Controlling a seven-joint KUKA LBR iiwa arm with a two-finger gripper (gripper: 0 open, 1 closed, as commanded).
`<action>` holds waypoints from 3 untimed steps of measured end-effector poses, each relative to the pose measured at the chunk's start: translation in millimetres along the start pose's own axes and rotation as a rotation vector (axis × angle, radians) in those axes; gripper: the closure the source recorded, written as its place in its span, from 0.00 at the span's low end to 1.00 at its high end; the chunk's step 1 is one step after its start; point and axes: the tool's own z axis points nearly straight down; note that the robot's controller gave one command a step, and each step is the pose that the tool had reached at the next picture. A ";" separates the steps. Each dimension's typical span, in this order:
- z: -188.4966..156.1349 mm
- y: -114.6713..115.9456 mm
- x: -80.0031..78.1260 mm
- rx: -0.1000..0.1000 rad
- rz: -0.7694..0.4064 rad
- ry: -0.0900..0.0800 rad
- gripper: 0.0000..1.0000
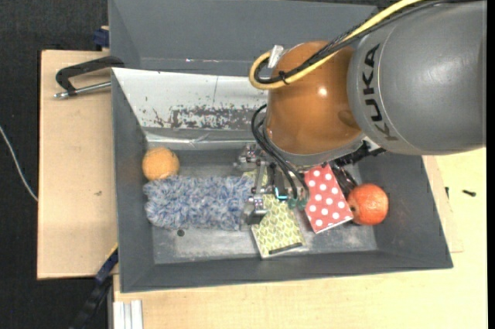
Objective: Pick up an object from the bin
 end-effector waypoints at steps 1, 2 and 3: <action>-3.8 -0.7 -1.3 -0.001 0.002 -0.007 0.00; 50.8 10.5 -33.7 -0.001 -0.074 -0.014 0.00; 105.1 21.5 -57.3 -0.003 -0.120 -0.014 0.00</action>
Offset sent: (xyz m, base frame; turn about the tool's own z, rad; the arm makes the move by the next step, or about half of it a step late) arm 0.0583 0.0195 -0.1088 -0.1428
